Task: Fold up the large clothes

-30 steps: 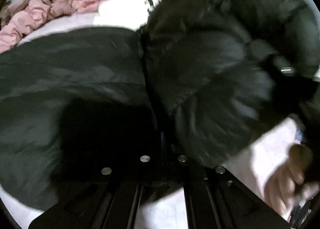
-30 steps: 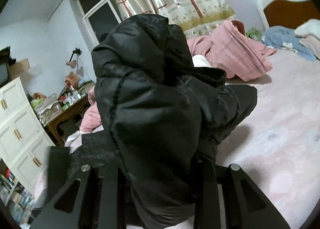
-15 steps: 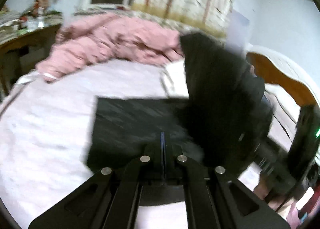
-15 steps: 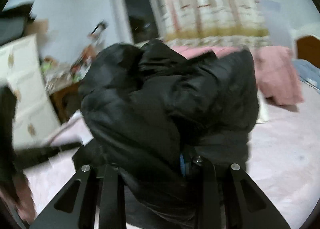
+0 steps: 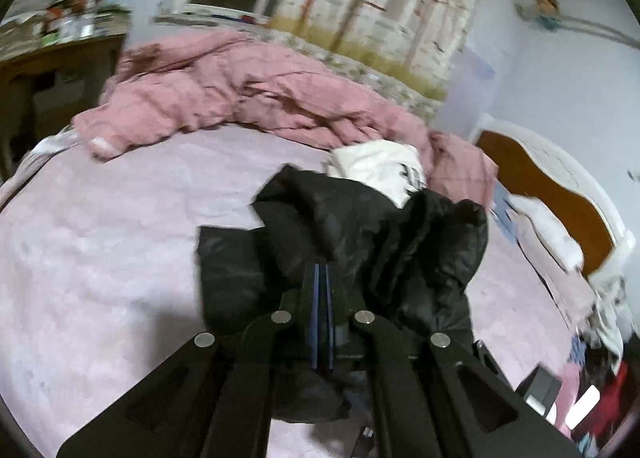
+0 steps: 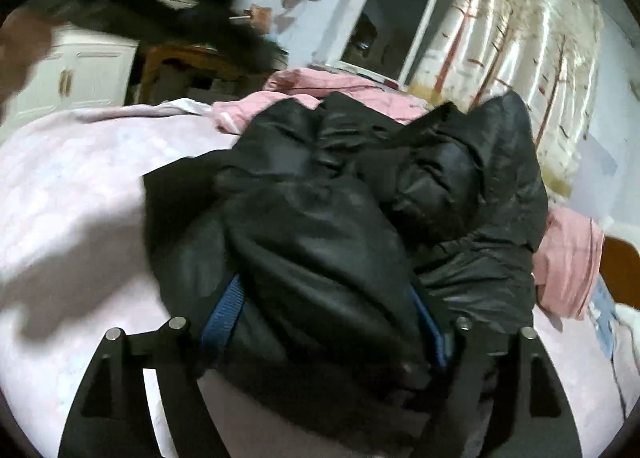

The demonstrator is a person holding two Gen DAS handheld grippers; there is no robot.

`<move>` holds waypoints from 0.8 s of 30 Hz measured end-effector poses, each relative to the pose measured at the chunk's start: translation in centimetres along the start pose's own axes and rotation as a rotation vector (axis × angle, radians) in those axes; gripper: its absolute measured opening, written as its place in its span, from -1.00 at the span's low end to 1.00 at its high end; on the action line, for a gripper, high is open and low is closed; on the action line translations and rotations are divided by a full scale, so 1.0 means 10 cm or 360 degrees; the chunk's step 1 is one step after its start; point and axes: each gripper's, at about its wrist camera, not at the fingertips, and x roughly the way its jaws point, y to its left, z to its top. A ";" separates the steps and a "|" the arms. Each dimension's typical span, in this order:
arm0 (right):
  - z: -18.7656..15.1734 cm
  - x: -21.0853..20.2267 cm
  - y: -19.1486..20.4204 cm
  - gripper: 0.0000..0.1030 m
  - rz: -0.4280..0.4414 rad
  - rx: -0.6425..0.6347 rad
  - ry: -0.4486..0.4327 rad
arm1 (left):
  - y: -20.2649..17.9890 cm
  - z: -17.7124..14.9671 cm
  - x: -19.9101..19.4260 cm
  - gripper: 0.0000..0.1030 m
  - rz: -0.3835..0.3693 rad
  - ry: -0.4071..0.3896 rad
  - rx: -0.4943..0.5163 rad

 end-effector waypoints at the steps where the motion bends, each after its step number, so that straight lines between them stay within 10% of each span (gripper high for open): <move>1: -0.02 -0.05 0.03 0.56 0.0013 -0.0010 -0.0016 | -0.06 0.04 0.01 -0.97 -0.0023 0.0013 0.0038; 7: -0.19 -0.43 -0.44 0.51 0.0089 0.0350 -0.0123 | -0.37 0.14 0.10 -0.67 -0.0031 0.0052 0.0141; 9: -0.23 -0.53 -0.67 0.28 0.0030 0.0489 -0.0161 | -0.36 0.10 0.14 -0.48 0.0006 0.0025 0.0125; 11: -0.25 -0.53 -0.91 -0.56 0.0020 0.0571 -0.0151 | -0.31 0.04 0.17 -0.43 0.0027 0.0002 0.0104; 13: -0.28 -0.51 -1.18 -0.79 0.0121 0.0699 -0.0135 | -0.25 -0.01 0.23 -0.42 0.0059 0.0019 0.0093; 24: -0.43 -0.59 -1.92 -0.86 0.0384 0.1238 -0.0287 | 0.75 -0.26 1.30 -0.68 0.0219 0.0491 -0.0192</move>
